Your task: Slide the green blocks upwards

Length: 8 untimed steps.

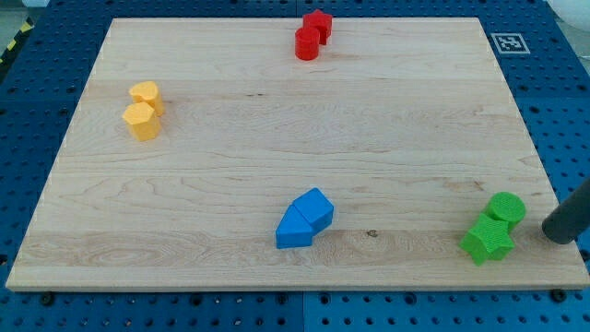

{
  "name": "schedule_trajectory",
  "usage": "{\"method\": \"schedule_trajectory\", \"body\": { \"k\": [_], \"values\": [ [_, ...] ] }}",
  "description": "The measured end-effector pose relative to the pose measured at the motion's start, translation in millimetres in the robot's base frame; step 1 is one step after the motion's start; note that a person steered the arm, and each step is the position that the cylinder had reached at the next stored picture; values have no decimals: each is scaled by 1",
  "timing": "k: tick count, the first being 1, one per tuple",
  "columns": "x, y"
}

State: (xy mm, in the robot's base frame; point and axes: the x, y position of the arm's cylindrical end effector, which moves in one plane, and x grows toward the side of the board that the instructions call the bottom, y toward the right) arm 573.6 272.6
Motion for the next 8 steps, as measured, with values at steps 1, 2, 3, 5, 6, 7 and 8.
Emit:
{"method": "schedule_trajectory", "body": {
  "k": [1, 2, 3, 5, 6, 7, 8],
  "values": [
    [-16, -32],
    [-36, -61],
    [-25, -25],
    [44, -6],
    [44, -37],
    [44, -61],
    [44, -61]
  ]
}}
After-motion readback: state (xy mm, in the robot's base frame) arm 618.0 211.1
